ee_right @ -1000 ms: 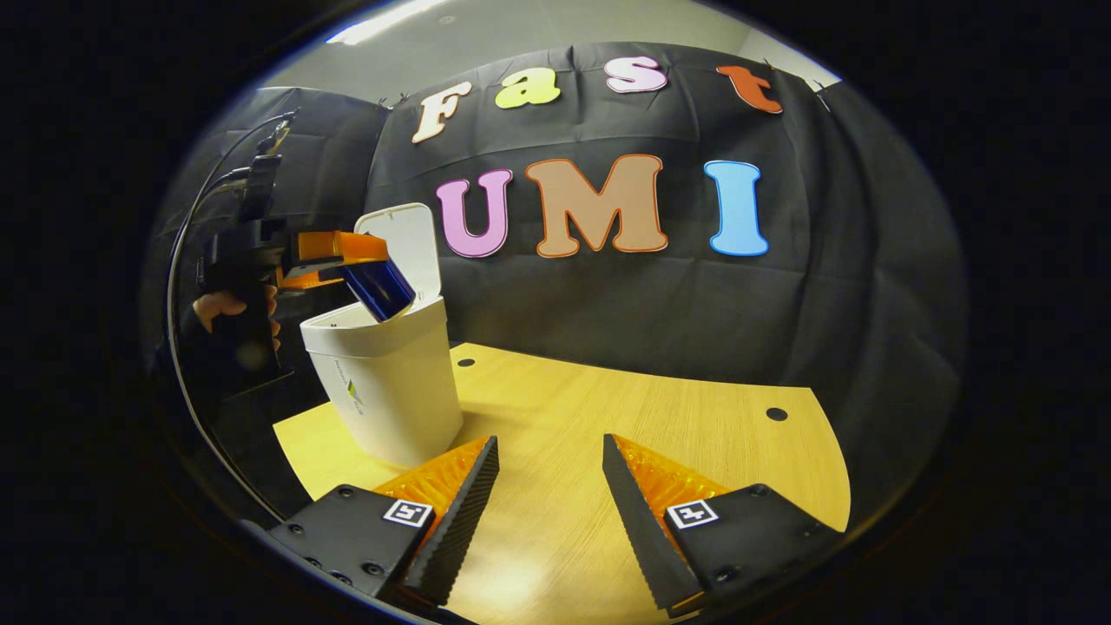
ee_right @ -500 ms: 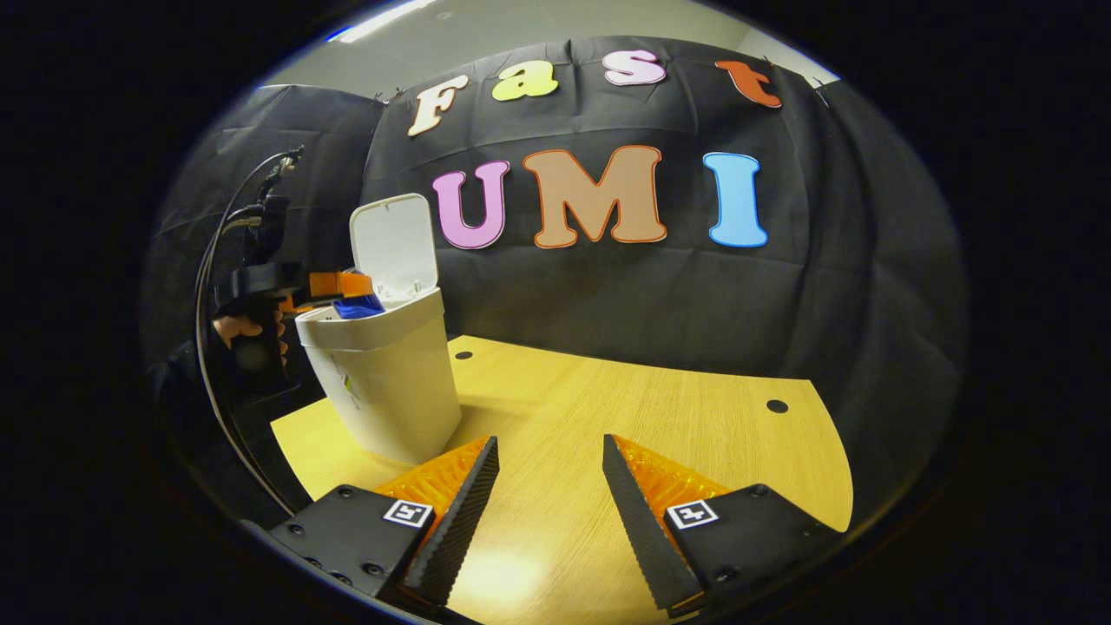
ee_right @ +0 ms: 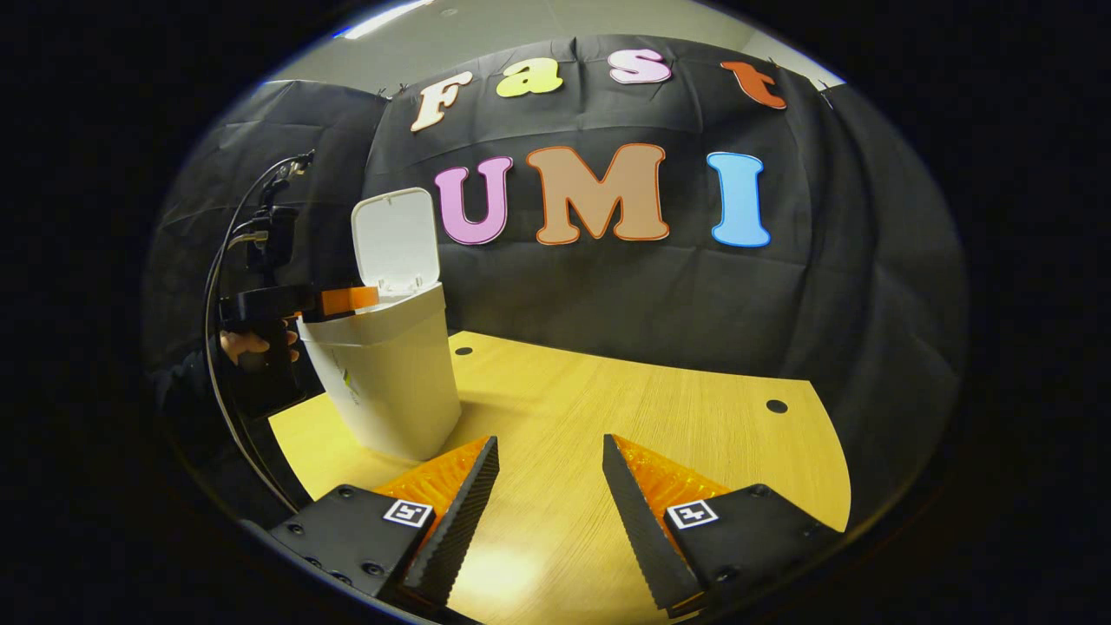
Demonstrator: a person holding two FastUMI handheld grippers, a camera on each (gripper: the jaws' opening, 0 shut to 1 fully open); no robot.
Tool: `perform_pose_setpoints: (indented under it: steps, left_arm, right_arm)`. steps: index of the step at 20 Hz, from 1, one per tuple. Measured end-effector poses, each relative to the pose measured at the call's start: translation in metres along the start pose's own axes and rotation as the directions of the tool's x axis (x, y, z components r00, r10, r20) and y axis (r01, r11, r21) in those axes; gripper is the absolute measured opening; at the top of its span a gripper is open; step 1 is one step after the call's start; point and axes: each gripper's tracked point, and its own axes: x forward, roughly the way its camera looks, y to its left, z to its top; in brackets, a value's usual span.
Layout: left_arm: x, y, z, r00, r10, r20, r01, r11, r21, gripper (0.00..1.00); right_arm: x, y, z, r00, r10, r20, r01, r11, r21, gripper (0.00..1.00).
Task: Press the lid of the desktop garbage bin to open it, pick up the crumpled paper on the desktop and throw it into the bin, then pick up the pop can on the desktop and drop it into the bin, and finally close the garbage bin lid.
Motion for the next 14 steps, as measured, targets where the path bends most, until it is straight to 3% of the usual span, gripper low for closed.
perform_pose_setpoints:
  steps: [2, 7, 14]
  left_arm:
    - [-0.004, 0.000, 0.013, 1.000, 0.008, 0.029, -0.007, 1.000, -0.002, 0.93]
    - [-0.020, -0.002, 0.086, 0.987, -0.008, 0.160, 0.007, 1.000, 0.006, 0.92]
    - [-0.021, -0.011, 0.190, 0.947, -0.048, 0.316, 0.033, 0.998, 0.053, 0.91]
  right_arm:
    - [-0.001, 0.000, 0.002, 1.000, -0.003, 0.004, 0.003, 1.000, 0.001, 0.83]
    - [-0.003, -0.001, 0.005, 1.000, -0.001, 0.019, 0.001, 1.000, 0.002, 0.83]
    - [-0.007, -0.006, 0.010, 0.999, -0.010, 0.052, 0.010, 1.000, 0.011, 0.83]
